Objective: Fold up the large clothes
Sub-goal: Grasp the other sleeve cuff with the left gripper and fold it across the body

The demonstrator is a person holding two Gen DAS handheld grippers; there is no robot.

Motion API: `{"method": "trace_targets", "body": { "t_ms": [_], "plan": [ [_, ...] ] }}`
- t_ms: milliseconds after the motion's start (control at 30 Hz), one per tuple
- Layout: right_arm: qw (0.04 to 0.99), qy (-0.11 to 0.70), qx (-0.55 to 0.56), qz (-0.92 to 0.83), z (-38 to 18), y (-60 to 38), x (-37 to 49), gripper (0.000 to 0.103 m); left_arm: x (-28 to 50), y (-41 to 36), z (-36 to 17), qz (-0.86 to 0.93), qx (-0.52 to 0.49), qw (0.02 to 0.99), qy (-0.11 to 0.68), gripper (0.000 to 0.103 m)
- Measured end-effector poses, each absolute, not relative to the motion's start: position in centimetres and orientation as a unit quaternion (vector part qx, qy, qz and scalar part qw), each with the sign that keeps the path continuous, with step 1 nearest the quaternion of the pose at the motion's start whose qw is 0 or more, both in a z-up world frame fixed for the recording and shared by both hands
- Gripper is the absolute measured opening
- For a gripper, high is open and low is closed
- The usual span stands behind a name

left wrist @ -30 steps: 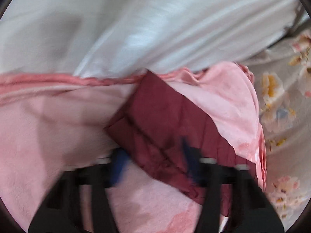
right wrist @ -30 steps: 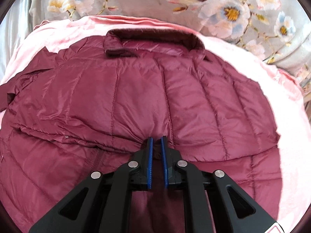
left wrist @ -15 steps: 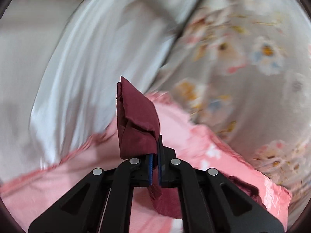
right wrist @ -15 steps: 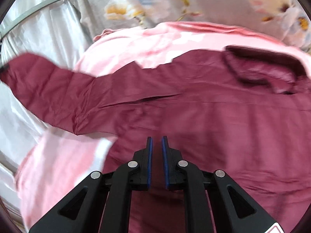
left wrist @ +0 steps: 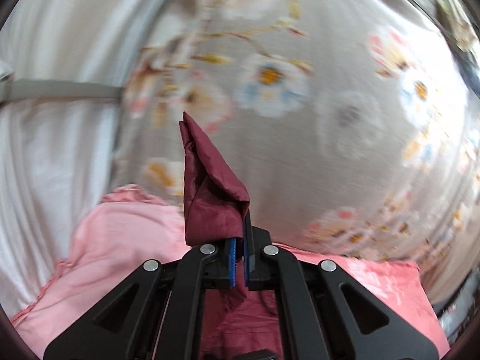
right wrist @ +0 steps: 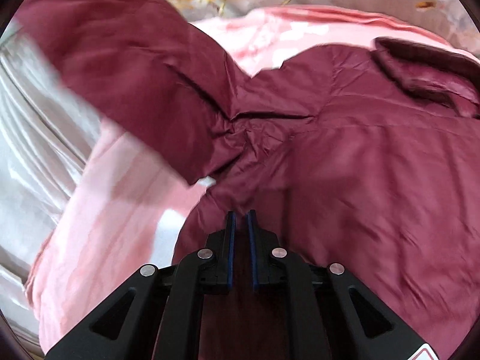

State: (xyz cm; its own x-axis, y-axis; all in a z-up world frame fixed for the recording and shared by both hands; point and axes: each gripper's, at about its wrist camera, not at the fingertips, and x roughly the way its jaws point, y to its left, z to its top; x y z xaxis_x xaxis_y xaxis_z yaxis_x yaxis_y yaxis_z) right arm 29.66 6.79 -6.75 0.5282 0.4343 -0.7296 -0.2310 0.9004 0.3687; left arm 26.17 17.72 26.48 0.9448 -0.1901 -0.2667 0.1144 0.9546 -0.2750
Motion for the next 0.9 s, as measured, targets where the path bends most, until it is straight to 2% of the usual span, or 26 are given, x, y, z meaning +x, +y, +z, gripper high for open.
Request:
{"method": "trace_targets", "body": {
  "t_ms": [133,267,467,533,567,600,633,667,700,767,800,900],
  "plan": [
    [0.884,0.412,0.135,0.174,-4.1,0.1,24.6,0.008,26.7,10.8,25.9,-0.137,-0.105,0.97,0.171,0.002],
    [0.904,0.383,0.15,0.115,-2.2,-8.7,20.4,0.009,27.7,3.0,22.5,-0.198,-0.087,0.952,0.216,0.002],
    [0.917,0.361,0.167,-0.004,-1.0,-20.8,14.5,0.014,30.9,-10.0,11.6,-0.238,-0.065,0.911,0.331,0.003],
    [0.917,0.362,0.165,-0.027,-1.2,-22.9,13.1,0.015,31.5,-13.6,6.8,-0.249,-0.054,0.889,0.381,0.009],
    [0.916,0.365,0.162,-0.037,-1.4,-23.9,12.6,0.017,31.6,-14.7,4.8,-0.248,-0.054,0.881,0.4,0.023],
    [0.916,0.365,0.162,-0.042,-1.5,-24.4,12.8,0.024,31.5,-14.9,3.7,-0.248,-0.058,0.877,0.407,0.034],
    [0.916,0.364,0.161,-0.048,-1.7,-24.8,12.7,0.028,31.1,-14.8,2.8,-0.253,-0.069,0.875,0.408,0.038],
    [0.916,0.363,0.161,-0.051,-1.7,-25.2,12.6,0.036,30.7,-14.3,2.5,-0.261,-0.081,0.872,0.405,0.046],
    [0.917,0.359,0.163,-0.054,-1.7,-25.5,12.7,0.041,30.2,-12.9,2.5,-0.271,-0.101,0.87,0.4,0.059],
    [0.919,0.352,0.169,-0.047,-1.5,-25.9,13.4,0.045,29.2,-10.0,2.7,-0.271,-0.127,0.874,0.383,0.069],
    [0.921,0.349,0.171,-0.042,-1.6,-26.6,13.7,0.052,28.6,-7.4,2.9,-0.263,-0.139,0.879,0.372,0.071],
    [0.923,0.341,0.171,-0.034,-1.9,-28.0,16.6,0.058,28.1,-0.6,2.2,-0.219,-0.178,0.885,0.37,0.072]
  ]
}}
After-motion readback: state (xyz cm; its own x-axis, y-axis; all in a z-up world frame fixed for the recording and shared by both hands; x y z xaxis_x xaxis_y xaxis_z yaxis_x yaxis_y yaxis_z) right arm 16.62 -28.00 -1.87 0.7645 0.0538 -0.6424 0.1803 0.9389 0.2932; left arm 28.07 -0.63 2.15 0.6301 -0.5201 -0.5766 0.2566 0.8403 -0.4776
